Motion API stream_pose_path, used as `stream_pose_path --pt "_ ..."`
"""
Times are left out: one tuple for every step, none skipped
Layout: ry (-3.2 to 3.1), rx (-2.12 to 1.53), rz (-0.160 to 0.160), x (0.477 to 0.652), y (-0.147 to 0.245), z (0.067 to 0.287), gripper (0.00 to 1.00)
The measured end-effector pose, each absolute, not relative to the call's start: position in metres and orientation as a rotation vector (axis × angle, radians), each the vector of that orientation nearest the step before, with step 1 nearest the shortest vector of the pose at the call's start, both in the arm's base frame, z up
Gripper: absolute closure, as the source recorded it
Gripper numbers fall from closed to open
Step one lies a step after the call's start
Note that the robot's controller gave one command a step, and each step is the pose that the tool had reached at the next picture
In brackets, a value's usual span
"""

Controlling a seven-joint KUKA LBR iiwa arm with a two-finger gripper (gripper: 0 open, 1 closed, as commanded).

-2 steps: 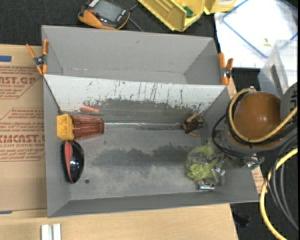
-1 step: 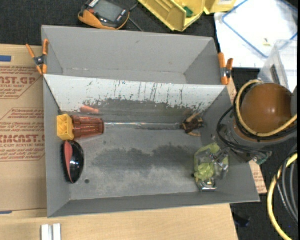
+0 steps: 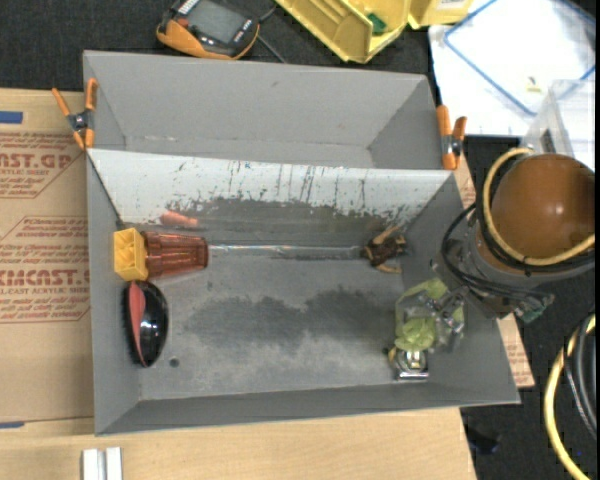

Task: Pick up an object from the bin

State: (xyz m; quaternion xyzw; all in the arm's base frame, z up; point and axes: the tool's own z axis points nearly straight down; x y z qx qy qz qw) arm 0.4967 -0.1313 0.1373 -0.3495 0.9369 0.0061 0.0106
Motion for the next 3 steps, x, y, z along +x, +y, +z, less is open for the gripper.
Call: stream_pose_path --pt "2.921 -1.089 0.016 0.497 -0.131 0.155 1.00" --pt "2.922 -1.089 0.020 0.497 -0.130 0.167 1.00" --pt "2.923 -1.088 0.022 0.497 -0.130 0.181 1.00"
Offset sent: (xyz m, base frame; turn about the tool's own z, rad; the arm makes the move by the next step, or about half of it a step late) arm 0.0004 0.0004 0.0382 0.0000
